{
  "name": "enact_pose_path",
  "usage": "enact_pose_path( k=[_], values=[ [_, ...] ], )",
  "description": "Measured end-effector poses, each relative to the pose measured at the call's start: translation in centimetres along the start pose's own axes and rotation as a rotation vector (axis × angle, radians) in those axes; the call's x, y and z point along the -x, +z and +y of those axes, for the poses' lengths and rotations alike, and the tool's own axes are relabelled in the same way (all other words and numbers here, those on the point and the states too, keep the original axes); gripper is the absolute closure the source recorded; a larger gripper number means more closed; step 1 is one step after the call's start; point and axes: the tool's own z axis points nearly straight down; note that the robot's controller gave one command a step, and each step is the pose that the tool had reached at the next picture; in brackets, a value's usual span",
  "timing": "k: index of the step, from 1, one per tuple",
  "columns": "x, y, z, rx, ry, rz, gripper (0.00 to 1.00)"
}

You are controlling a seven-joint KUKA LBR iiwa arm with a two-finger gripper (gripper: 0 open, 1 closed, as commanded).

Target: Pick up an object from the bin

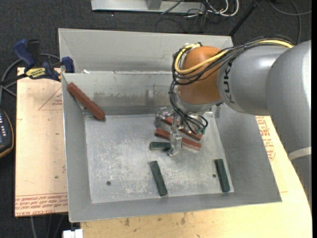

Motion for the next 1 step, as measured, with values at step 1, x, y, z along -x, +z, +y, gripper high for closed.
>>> enact_pose_path(
  k=[1],
  values=[
    [-0.27,-0.16,-3.43,-0.001,-0.133,-0.002,0.00]
  ],
)
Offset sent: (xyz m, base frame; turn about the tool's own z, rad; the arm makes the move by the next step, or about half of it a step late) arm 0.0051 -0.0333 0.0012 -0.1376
